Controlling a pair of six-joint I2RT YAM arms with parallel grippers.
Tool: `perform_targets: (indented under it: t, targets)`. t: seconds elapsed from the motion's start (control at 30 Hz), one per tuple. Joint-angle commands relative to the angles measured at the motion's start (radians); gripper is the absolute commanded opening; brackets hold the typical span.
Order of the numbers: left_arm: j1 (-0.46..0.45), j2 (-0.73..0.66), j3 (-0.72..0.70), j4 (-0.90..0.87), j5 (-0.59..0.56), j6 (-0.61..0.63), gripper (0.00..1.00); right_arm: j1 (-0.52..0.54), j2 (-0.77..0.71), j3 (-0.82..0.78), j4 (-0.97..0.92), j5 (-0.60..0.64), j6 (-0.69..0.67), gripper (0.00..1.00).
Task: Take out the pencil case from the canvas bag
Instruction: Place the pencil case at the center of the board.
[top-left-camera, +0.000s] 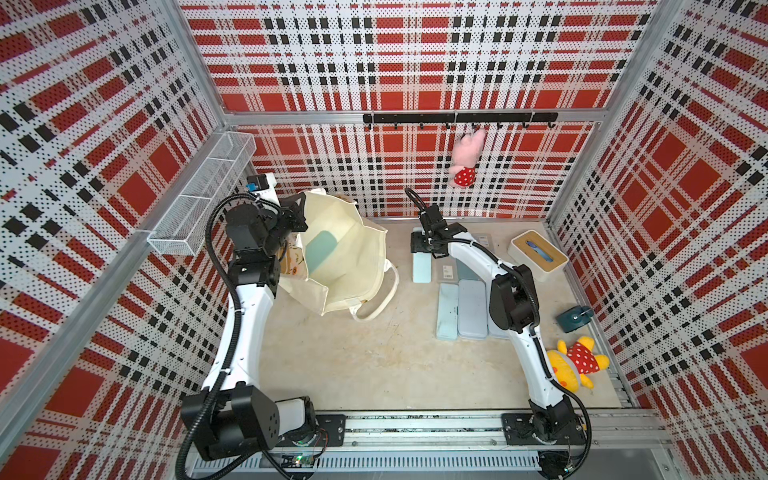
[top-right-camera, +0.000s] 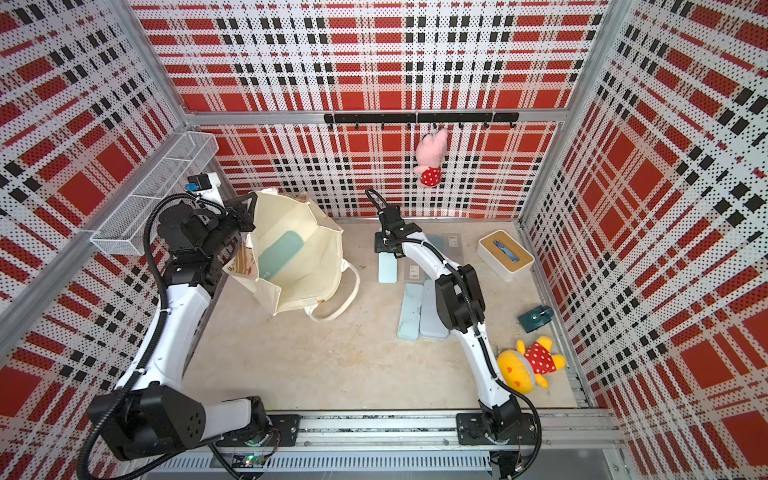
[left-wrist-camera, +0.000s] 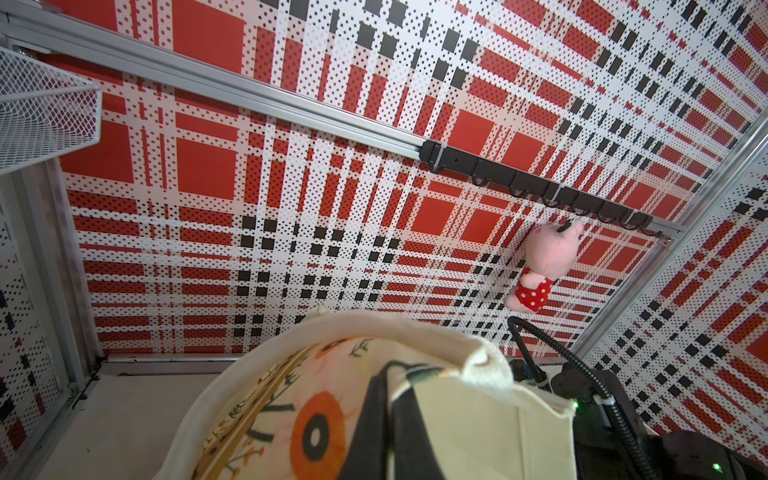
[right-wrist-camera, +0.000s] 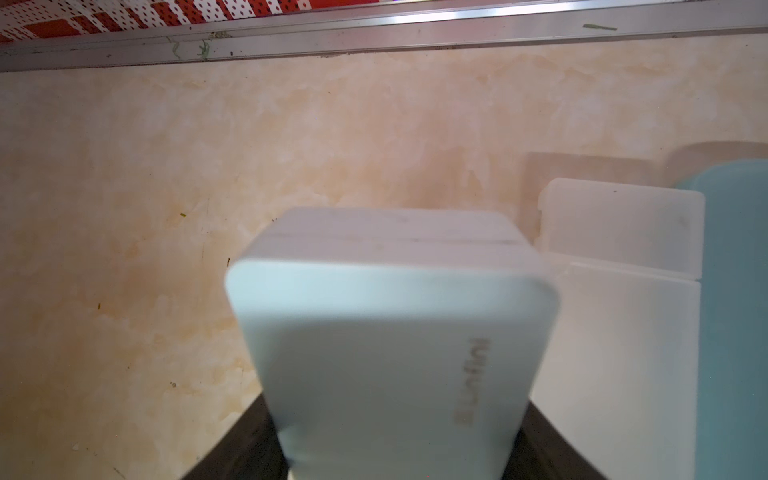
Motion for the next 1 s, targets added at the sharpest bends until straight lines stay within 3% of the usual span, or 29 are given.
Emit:
perform_targets:
  t: [0.0, 0.37, 0.77, 0.97]
  targets:
    - [0.007, -0.025, 0.014, 0.109, 0.027, -0.016, 0.00, -0.007, 0.041, 0.037, -0.034, 0.043, -0.028, 0.40]
    - [0.007, -0.017, 0.021, 0.116, 0.045, -0.029, 0.00, -0.038, 0.108, 0.078, -0.028, 0.052, -0.027, 0.48]
    - [0.007, -0.013, 0.018, 0.122, 0.053, -0.036, 0.00, -0.043, 0.114, 0.084, -0.020, 0.052, -0.017, 0.82]
    - [0.008, -0.013, 0.014, 0.140, 0.085, -0.048, 0.00, -0.044, 0.078, 0.082, -0.019, 0.064, -0.020, 0.88]
